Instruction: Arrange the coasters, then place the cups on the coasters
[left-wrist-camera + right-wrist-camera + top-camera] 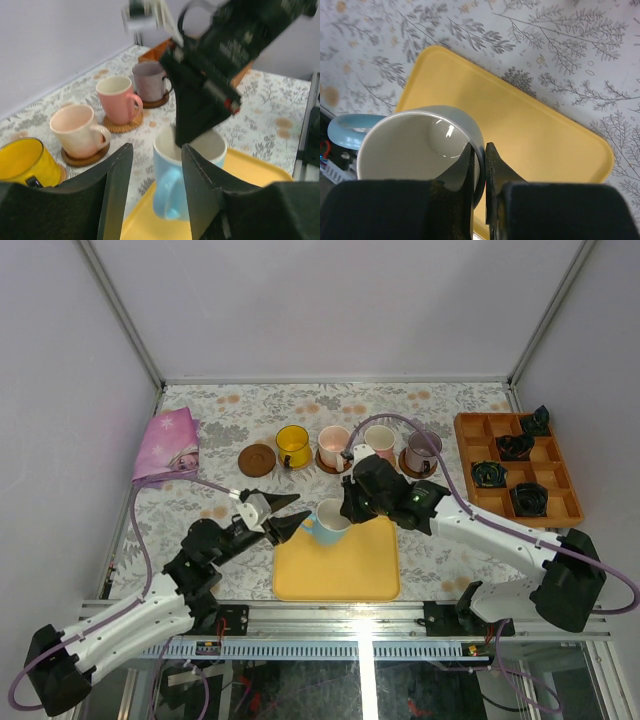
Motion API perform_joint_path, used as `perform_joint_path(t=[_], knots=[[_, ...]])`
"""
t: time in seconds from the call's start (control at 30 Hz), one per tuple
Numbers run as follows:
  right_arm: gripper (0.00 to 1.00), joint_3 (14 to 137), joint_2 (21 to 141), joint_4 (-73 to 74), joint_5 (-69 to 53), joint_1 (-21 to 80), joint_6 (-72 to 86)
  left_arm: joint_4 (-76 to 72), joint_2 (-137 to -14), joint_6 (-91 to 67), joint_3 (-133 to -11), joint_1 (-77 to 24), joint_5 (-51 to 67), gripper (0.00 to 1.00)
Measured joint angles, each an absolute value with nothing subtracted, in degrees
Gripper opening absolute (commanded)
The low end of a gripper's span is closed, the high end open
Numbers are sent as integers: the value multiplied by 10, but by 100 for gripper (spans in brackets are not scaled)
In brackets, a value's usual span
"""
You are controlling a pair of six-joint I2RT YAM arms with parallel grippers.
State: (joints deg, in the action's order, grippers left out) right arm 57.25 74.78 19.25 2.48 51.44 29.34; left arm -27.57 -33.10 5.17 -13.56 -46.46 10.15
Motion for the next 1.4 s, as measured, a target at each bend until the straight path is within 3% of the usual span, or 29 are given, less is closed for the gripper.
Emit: perform_joint_path(t=[0.13,0.3,0.63,0.9,1.4], knots=[[0,573,762,220,39,517,264,-232,-335,51,-192,-465,101,45],[0,574,766,243,53,517,231,-186,-366,47,-222,-465,97,61],[0,577,750,274,120,517,177,-58,-502,37,-290,-527,18,64],[0,546,744,267,141,517,161,-11,-582,60,-301,-572,5,74],[0,517,744,245,98,517,154,-49,-621,67,-301,-572,20,74]])
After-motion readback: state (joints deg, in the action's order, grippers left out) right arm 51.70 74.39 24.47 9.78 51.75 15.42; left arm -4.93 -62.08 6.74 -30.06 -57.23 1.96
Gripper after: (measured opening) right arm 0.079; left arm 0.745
